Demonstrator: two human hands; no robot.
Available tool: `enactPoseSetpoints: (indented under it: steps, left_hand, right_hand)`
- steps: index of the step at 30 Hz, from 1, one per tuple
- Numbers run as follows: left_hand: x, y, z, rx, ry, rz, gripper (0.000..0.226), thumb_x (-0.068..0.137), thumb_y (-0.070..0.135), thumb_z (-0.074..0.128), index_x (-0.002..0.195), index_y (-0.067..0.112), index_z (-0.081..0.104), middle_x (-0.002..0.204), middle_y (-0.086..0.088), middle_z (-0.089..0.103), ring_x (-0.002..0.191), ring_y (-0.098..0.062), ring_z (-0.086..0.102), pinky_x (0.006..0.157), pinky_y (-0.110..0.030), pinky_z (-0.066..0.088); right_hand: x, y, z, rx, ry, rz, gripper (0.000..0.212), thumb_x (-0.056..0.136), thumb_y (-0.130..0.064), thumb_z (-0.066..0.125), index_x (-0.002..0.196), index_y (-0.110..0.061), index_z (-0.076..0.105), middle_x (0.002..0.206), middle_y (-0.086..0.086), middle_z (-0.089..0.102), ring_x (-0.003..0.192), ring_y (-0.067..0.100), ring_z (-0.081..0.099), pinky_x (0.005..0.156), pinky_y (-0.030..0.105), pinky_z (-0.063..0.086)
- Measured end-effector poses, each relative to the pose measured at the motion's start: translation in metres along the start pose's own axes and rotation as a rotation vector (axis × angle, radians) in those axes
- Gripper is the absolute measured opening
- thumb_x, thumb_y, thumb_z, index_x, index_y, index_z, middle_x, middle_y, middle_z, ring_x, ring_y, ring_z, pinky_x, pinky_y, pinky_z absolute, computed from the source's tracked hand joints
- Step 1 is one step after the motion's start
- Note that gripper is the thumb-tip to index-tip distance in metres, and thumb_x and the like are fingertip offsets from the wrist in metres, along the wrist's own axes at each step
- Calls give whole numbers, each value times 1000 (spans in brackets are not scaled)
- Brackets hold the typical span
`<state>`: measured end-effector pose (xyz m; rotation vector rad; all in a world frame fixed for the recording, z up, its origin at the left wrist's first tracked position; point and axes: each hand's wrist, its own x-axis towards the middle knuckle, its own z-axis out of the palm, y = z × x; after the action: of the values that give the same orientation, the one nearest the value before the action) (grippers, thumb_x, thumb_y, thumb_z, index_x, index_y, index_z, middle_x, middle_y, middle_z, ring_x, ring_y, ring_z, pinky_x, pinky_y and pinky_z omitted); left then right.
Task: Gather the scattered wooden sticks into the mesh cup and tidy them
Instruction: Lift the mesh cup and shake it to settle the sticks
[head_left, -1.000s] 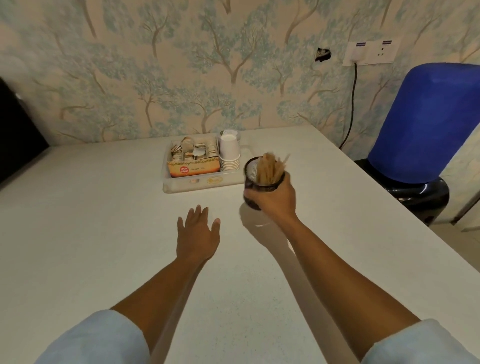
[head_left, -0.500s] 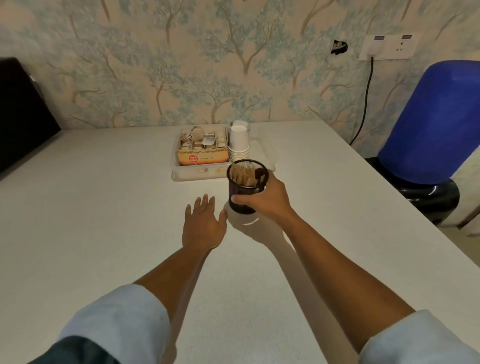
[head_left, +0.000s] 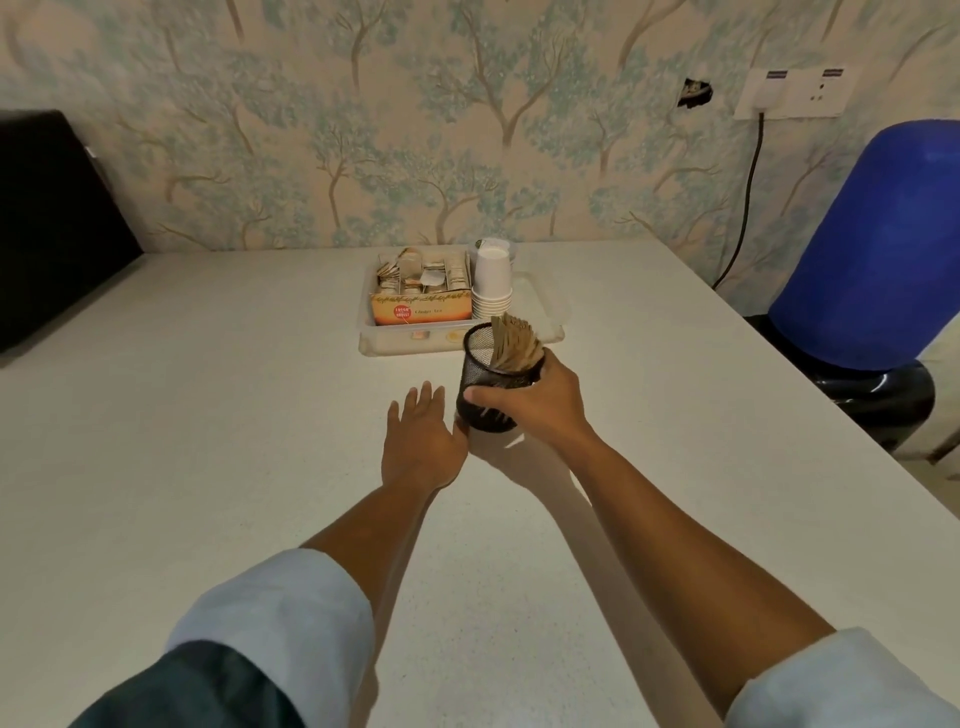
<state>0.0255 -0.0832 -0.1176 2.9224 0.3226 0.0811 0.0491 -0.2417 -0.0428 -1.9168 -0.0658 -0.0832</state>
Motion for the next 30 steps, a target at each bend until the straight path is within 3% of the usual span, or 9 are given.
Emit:
enactPoseSetpoints:
  steps: [2,5,8,12,17,21,25,30]
  left_hand:
    - [1,0,1,-15,10,-7,67,103,56,17,161,20,14,168,-2,6,156,-22,1,126,-44,-1]
    - [1,1,2,-2,8,-13,68,103,57,17,161,21,14,168,-2,6,156,-23,2,126,-46,2]
    - [1,1,2,-13,11,-20,69,103,58,15,161,21,14,168,-2,5,156,-22,2,126,-45,2]
    - [0,1,2,-9,11,-19,68,103,58,17,160,21,15,168,-2,6,156,-22,2,126,-45,2]
    - [0,0,3,-34,22,-15,67,103,57,18,160,20,17,168,-2,8,155,-21,3,126,-45,2]
    - [1,0,3,-23,20,-22,68,103,57,17,160,21,17,168,-1,7,155,-21,3,126,-44,1]
    - [1,0,3,-18,19,-22,68,103,57,18,160,21,16,168,-1,7,155,-21,3,126,-44,1]
    - [1,0,5,-32,30,-18,67,103,56,18,160,20,18,168,-1,9,155,-20,4,126,-43,1]
  right_hand:
    - [-2,1,-4,52,65,45,97,42,-56,88,128,-26,53,122,-8,63,107,10,59,86,23,52]
    - [-7,6,-6,-33,3,23,97,45,-56,89,130,-26,52,126,-7,62,112,14,58,85,22,50]
    - [-7,7,-10,-30,92,-1,98,49,-51,90,134,-24,49,129,-5,60,116,16,57,85,21,48]
    - [-9,13,-10,-92,29,-3,97,52,-50,89,135,-26,47,130,-5,59,117,16,57,89,26,51]
    - [-12,17,-12,-106,26,-28,94,50,-49,89,132,-26,50,125,-8,61,112,13,58,79,16,45]
    - [-16,13,-12,3,228,-115,94,49,-51,88,131,-28,49,115,-20,57,104,2,54,77,6,42]
    - [-14,15,-12,-95,98,-70,91,50,-45,90,130,-23,52,124,-7,63,111,13,60,81,17,47]
    - [-21,4,-2,11,221,-140,94,48,-52,88,130,-26,51,118,-17,59,106,3,54,78,7,45]
